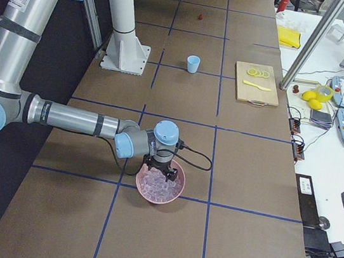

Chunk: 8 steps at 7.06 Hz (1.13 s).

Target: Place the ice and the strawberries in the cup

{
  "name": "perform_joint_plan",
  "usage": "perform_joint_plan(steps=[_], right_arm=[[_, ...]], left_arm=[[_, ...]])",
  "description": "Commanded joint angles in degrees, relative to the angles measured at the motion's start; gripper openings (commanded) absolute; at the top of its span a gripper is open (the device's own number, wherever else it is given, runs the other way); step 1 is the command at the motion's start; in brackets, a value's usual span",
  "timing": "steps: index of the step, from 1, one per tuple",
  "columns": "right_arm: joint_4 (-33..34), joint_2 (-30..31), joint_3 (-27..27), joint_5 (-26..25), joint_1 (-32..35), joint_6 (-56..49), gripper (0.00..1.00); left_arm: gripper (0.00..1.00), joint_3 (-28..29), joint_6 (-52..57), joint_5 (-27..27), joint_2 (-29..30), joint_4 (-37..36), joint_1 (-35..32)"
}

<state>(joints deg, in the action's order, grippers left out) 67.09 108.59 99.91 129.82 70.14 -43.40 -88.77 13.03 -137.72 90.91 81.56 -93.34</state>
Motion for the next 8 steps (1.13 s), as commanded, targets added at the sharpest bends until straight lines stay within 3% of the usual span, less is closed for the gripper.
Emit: perform_joint_plan(steps=[1, 3, 6, 8], right_arm=[[0.1, -0.2, -0.8, -0.4, 0.0, -0.6, 0.87], [0.1, -0.5, -0.8, -0.4, 0.0, -0.7, 0.73], [0.1, -0.4, -0.6, -0.4, 0.1, -1.2, 0.23], [0.0, -0.2, -0.5, -0.4, 0.2, -1.2, 0.10]], left_arm=[[1.00, -0.1, 0.1, 0.0, 0.0, 0.0, 0.0], [1.00, -0.2, 0.1, 0.0, 0.0, 0.0, 0.0], [1.00, -0.3, 0.1, 0.0, 0.0, 0.0, 0.0], [1.00, -0.3, 0.1, 0.0, 0.0, 0.0, 0.0]])
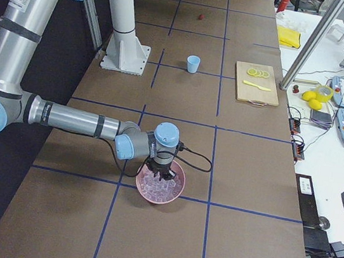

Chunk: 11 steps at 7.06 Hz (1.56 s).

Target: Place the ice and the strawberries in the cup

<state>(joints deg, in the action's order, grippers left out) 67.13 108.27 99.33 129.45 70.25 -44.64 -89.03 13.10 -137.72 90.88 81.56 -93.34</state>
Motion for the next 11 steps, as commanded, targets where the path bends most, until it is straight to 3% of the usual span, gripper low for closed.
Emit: perform_joint_plan(steps=[1, 4, 6, 8, 11], right_arm=[[0.0, 0.1, 0.3, 0.3, 0.1, 0.1, 0.04], [1.3, -0.2, 2.0, 2.6, 2.0, 1.1, 0.00], [12.0, -0.7, 9.4, 3.2, 4.3, 7.9, 0.00], [15.0, -1.1, 16.0, 3.4, 4.4, 28.4, 0.00], [15.4, -9.6, 19.9, 4.9, 0.9, 61.7, 0.00]], left_arm=[[1.00, 0.0, 0.0, 0.0, 0.0, 0.0, 0.0], [1.00, 0.0, 0.0, 0.0, 0.1, 0.1, 0.0], [1.00, -0.1, 0.0, 0.0, 0.1, 0.1, 0.0], [1.00, -0.1, 0.0, -0.1, 0.1, 0.1, 0.0], [1.00, -0.2, 0.0, -0.1, 0.1, 0.1, 0.1]])
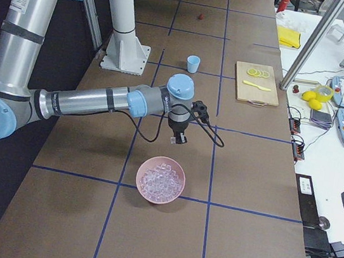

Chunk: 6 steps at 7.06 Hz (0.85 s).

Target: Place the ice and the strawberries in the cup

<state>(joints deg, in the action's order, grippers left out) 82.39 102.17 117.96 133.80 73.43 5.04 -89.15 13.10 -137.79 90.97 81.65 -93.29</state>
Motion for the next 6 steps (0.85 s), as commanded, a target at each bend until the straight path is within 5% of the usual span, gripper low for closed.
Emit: perform_joint_plan(steps=[1, 4, 6], right_arm=[[0.2, -7.4, 1.7, 0.1, -5.4, 20.3, 0.00], [2.3, -21.4, 1.5, -5.5, -19.1, 43.5, 0.00], [14.7, -35.1, 1.2, -14.0, -29.0, 52.2, 0.00]], left_arm=[[1.00, -0.1, 0.0, 0.0, 0.0, 0.0, -0.1], [1.00, -0.1, 0.0, 0.0, 0.1, 0.1, -0.1], [1.00, -0.1, 0.0, 0.0, 0.1, 0.1, -0.1]])
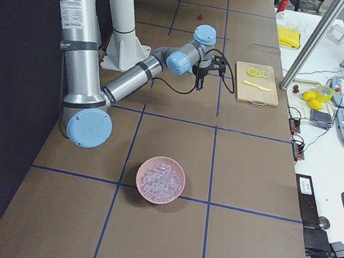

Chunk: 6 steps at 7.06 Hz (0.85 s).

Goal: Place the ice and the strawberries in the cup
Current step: 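Carry the ice cube with the right gripper over the cup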

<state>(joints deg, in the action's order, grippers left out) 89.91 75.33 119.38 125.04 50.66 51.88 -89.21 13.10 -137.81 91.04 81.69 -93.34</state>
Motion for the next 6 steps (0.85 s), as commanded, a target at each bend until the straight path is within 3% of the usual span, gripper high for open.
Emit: perform_joint_plan(steps=[1, 3, 6], right_arm=[[13.3, -14.8, -1.1, -10.1, -10.7, 9.3, 0.00], [15.3, -25.5, -7.6, -16.5, -17.3, 18.9, 0.00], [15.1, -38.5, -23.8, -23.7, -23.7, 24.9, 0.00]], left_arm=[[1.00, 0.0, 0.0, 0.0, 0.0, 0.0, 0.0], [1.00, 0.0, 0.0, 0.0, 0.0, 0.0, 0.0], [1.00, 0.1, 0.0, 0.0, -0.1, 0.0, 0.0]])
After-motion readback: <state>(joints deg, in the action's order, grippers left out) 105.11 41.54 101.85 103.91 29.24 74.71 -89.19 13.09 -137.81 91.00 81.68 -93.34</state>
